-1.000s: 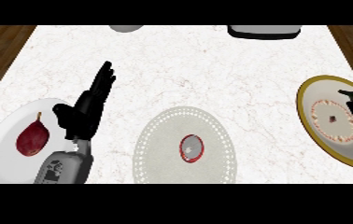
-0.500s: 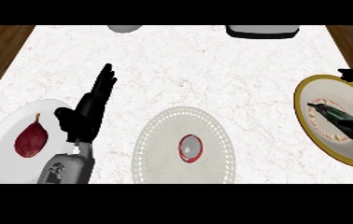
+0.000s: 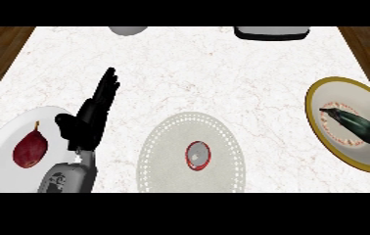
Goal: Pick the eggplant from the placemat and place it in the bowl
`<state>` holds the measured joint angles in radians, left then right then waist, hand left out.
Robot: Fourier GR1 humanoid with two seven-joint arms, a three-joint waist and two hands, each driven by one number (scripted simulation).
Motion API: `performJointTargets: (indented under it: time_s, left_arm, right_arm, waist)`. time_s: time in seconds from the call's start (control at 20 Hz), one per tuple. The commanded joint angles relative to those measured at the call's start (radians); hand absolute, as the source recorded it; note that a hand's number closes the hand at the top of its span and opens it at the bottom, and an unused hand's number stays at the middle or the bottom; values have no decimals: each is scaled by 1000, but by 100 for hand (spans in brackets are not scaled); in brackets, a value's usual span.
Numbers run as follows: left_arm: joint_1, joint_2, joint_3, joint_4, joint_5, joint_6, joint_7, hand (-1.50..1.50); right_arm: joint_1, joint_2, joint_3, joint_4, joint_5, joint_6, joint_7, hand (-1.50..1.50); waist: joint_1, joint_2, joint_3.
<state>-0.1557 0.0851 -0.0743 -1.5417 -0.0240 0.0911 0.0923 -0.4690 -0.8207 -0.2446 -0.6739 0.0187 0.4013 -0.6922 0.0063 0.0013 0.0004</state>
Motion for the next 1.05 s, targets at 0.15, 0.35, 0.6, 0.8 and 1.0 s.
performJointTargets:
  time_s: [0.15, 0.35, 0.6, 0.8, 1.0]
  left_arm:
    - [5, -30, -10, 6, -29, 32, -2, 0]
    - [-30, -21, -4, -9, -22, 20, 20, 0]
    - [-29, -31, -5, 46, -27, 18, -14, 0]
    - [26, -11, 9, 9, 1, -11, -29, 0]
    - [4, -7, 10, 8, -11, -4, -8, 0]
  right_arm:
    - [17, -109, -99, 152, -101, 223, -17, -150]
    - [13, -138, -111, 232, -127, 329, -32, -150]
    - [34, -167, -98, 213, -150, 427, -32, -150]
    - [100, -172, -84, 191, -150, 451, -93, -150]
    - [150, -187, -79, 166, -158, 448, -131, -150]
  waist:
    - [-4, 3, 1]
    - [5, 5, 3]
    - [0, 5, 3]
    - [3, 3, 4]
    - [-5, 2, 3]
